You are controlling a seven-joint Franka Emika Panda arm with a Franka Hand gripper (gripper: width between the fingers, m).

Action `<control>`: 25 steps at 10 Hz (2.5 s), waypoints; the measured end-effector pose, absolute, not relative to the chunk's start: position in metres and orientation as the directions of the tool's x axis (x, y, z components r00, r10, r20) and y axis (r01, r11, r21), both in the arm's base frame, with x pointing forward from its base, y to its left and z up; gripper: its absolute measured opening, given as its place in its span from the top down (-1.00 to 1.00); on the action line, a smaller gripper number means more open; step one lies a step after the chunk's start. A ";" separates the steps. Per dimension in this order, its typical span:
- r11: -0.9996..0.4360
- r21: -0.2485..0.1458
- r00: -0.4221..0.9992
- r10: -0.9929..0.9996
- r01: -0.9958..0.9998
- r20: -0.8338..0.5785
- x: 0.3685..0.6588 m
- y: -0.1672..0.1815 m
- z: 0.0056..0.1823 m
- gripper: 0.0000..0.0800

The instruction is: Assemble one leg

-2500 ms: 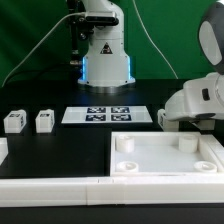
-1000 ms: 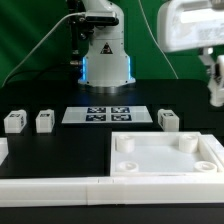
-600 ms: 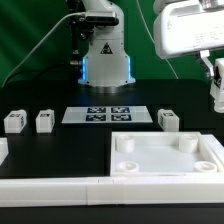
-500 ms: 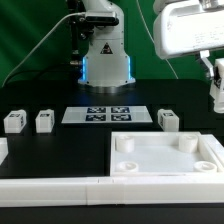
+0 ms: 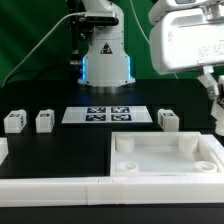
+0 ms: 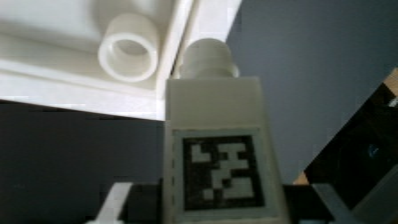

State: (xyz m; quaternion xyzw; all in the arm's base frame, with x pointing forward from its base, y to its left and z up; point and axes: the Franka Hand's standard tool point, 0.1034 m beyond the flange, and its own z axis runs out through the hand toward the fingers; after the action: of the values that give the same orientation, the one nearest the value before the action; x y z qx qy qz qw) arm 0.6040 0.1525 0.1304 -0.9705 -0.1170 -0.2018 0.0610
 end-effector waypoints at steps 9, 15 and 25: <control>-0.954 -0.011 0.832 0.255 0.299 0.492 0.634 0.121 0.118 0.27; -0.955 -0.015 0.842 0.253 0.295 0.476 0.628 0.117 0.096 0.27; -0.959 -0.004 0.813 0.238 0.284 0.532 0.623 0.114 0.074 0.26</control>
Offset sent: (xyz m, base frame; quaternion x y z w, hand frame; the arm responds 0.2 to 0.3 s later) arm 0.0000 0.0000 0.0000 0.0000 0.0000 0.0000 1.0000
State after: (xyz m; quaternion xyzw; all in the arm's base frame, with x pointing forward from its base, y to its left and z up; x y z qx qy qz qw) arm 0.6233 0.1135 0.0740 -0.9511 -0.1372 -0.2737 0.0414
